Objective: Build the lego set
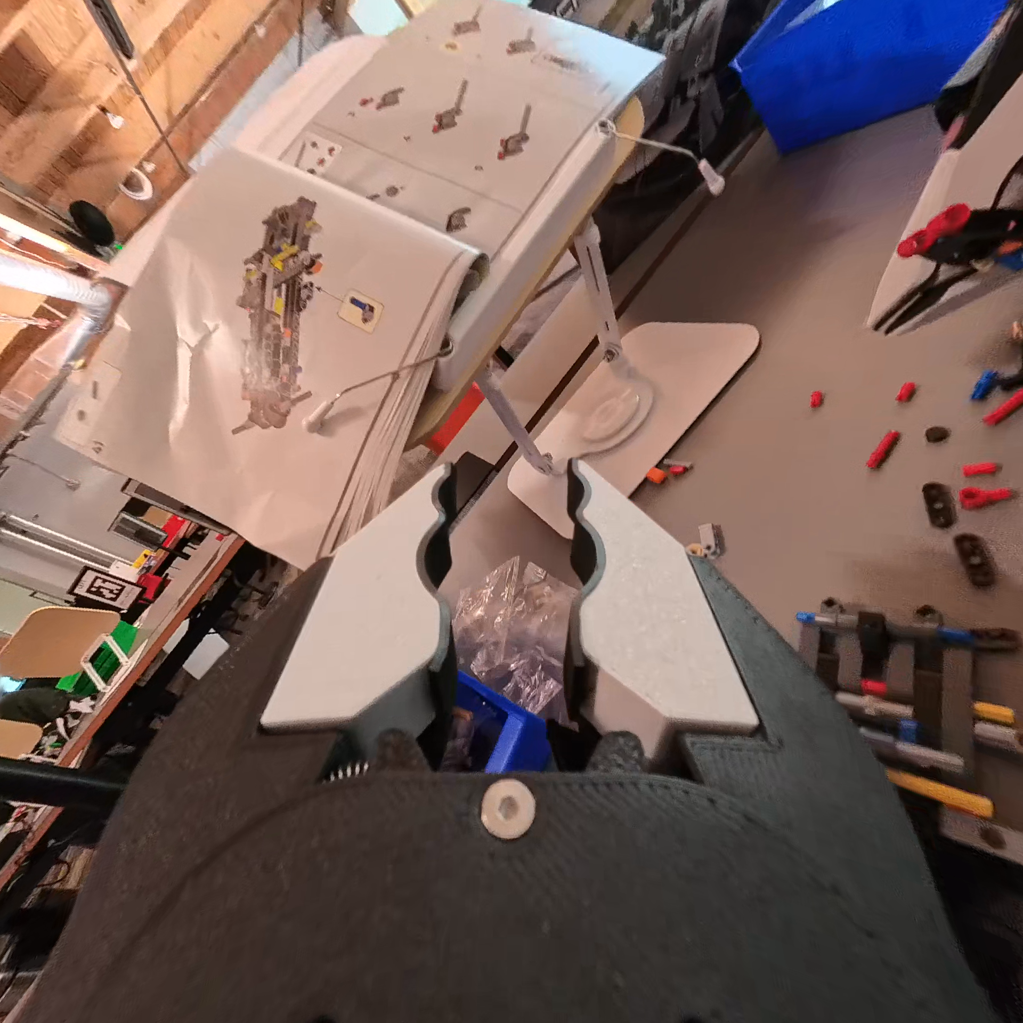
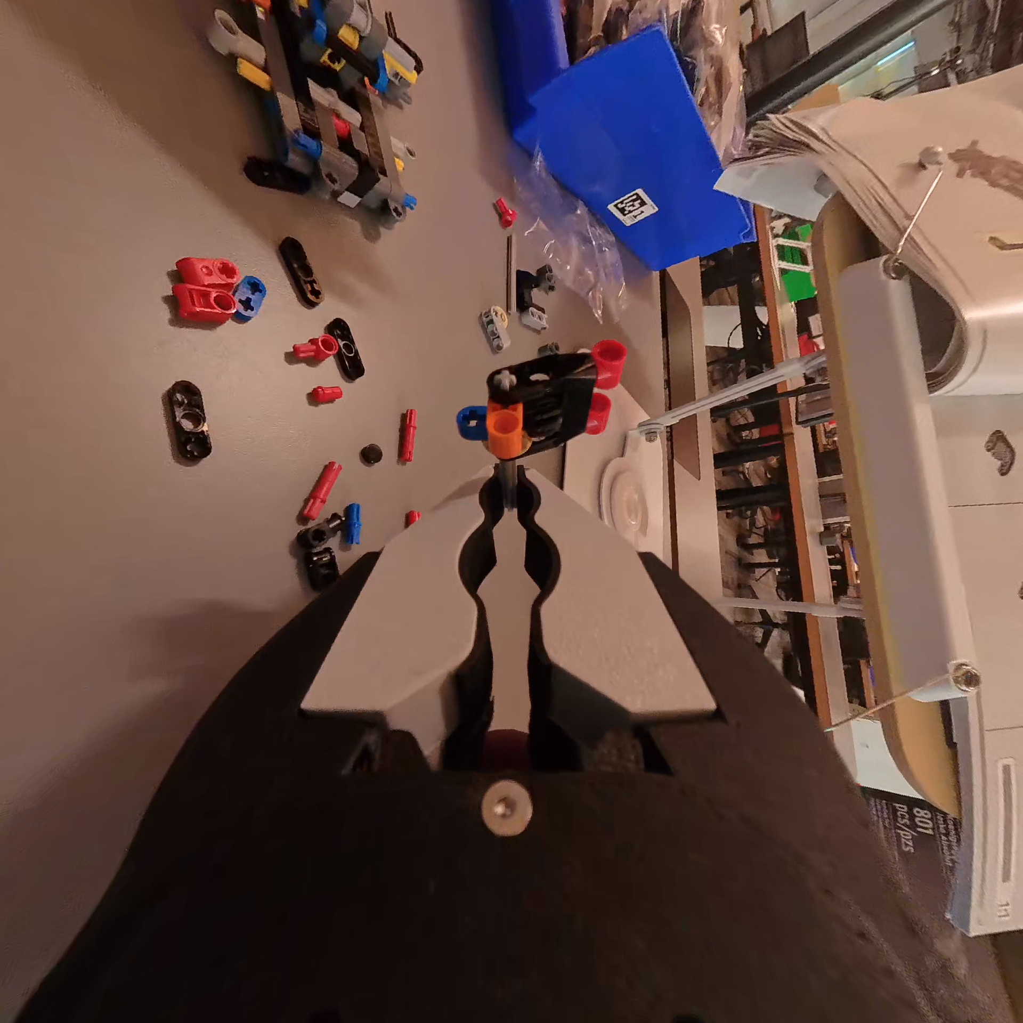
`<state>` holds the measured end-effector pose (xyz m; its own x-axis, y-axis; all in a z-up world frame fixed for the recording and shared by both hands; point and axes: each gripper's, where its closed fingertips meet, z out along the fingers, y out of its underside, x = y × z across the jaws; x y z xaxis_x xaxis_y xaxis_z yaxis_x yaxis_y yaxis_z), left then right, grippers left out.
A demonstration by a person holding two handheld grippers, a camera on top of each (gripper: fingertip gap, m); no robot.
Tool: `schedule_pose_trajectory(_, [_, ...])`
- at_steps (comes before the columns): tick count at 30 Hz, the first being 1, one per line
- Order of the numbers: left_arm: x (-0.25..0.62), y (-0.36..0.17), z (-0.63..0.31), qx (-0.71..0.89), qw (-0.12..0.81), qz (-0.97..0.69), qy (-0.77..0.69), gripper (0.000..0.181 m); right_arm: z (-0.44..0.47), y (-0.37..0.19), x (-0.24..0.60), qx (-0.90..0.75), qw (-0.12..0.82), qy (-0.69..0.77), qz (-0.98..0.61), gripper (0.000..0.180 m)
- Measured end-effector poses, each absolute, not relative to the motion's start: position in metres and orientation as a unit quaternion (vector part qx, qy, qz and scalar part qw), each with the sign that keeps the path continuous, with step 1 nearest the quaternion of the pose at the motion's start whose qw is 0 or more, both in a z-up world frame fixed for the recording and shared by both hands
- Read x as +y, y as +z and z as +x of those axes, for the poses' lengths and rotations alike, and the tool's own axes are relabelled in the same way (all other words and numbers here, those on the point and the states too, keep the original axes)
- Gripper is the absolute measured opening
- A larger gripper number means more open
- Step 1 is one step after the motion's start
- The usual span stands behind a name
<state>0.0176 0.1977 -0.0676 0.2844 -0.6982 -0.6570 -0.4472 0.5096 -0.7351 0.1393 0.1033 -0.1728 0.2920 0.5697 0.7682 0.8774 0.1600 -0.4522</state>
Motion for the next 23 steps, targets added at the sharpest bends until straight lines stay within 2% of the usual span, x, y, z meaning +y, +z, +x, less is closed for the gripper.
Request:
schedule_pose_trajectory(8, [0.188, -0.097, -0.007, 0.659, 0.569, -0.481, -0.108, 0.041, 0.127, -0.184, 0.083, -0.609, 0.442, -0.118, -0.649, 0.0])
schedule_pose_trajectory(11, [0.175, -0.105, -0.028, 0.681, 0.519, -0.496, -0.144, 0.052, 0.106, -0.178, 0.064, -0.616, 0.431, -0.106, -0.651, 0.0])
schedule_pose_trajectory(17, [0.161, -0.112, -0.069, 0.687, 0.483, -0.506, -0.194, 0.06, 0.063, -0.177, 0.04, -0.624, 0.412, -0.12, -0.654, 0.0])
schedule_pose_trajectory(23, [0.144, -0.152, -0.099, 0.706, 0.414, -0.526, -0.23, 0.067, 0.039, -0.167, 0.047, -0.625, 0.43, -0.138, -0.637, 0.0])
